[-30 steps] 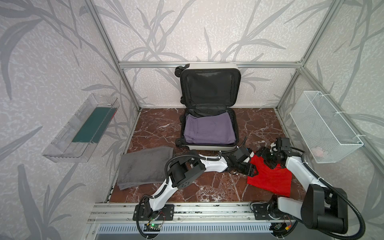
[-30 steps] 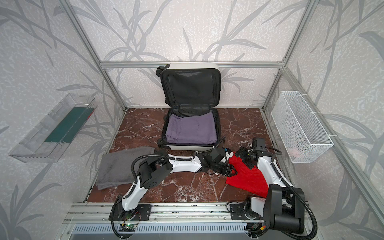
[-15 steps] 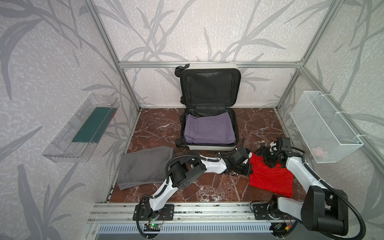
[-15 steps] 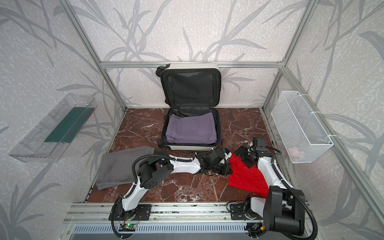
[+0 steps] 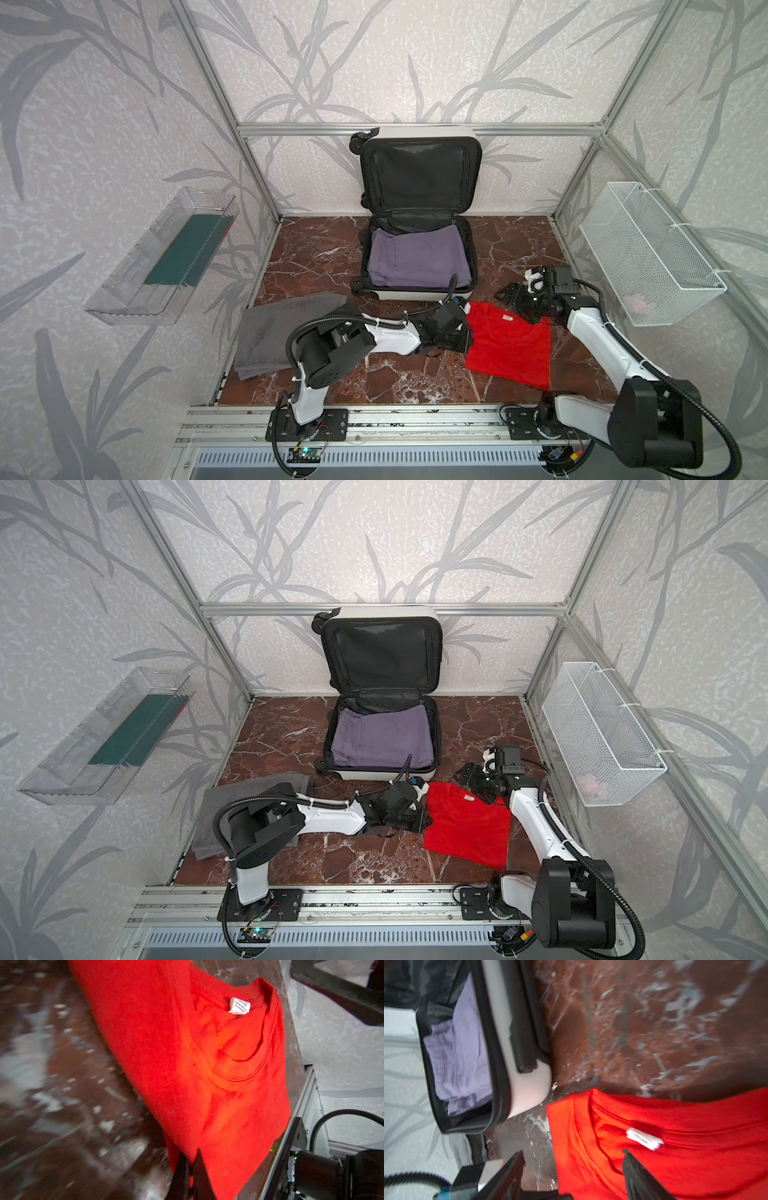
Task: Pack the luggage
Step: 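Grasp the red T-shirt's collar edges with both grippers, then lift the T-shirt with both grippers and carry it over the suitcase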
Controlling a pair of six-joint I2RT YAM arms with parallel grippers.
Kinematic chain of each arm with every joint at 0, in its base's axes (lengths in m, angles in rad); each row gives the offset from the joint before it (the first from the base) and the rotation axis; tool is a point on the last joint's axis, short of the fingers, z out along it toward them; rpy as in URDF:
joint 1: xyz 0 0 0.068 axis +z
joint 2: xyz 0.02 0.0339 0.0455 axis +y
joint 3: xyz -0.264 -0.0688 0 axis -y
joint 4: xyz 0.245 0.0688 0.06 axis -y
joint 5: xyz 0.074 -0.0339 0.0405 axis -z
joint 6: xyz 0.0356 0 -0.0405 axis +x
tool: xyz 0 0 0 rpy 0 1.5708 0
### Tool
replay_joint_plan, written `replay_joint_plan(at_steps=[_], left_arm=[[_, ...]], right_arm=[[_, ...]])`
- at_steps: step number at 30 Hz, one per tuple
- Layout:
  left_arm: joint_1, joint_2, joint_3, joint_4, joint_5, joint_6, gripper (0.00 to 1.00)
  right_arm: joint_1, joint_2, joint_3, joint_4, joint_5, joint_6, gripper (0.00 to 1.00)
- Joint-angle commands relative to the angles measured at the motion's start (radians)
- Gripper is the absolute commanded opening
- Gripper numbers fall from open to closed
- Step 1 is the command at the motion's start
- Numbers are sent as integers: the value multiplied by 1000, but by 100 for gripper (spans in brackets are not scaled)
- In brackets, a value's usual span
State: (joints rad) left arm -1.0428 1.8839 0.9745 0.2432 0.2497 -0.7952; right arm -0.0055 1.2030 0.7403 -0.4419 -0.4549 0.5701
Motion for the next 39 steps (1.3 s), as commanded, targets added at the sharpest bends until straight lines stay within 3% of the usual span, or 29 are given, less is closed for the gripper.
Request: replay_joint_plan(at_steps=[1, 11, 23, 33, 39], left_arm=[[13, -85, -96, 25, -80, -21, 0], [45, -293, -351, -21, -201, -22, 0], [135, -503, -457, -158, -268, 14, 0], [138, -516, -499, -152, -272, -2, 0], [138, -491, -507, -129, -251, -4, 0]], right_arm=[[31, -2, 27, -34, 4, -26, 74], [85, 0, -9, -52, 34, -52, 74], [116, 65, -100, 7, 37, -70, 74], [210, 138, -164, 125, 3, -25, 72], [263, 192, -160, 183, -6, 4, 62]])
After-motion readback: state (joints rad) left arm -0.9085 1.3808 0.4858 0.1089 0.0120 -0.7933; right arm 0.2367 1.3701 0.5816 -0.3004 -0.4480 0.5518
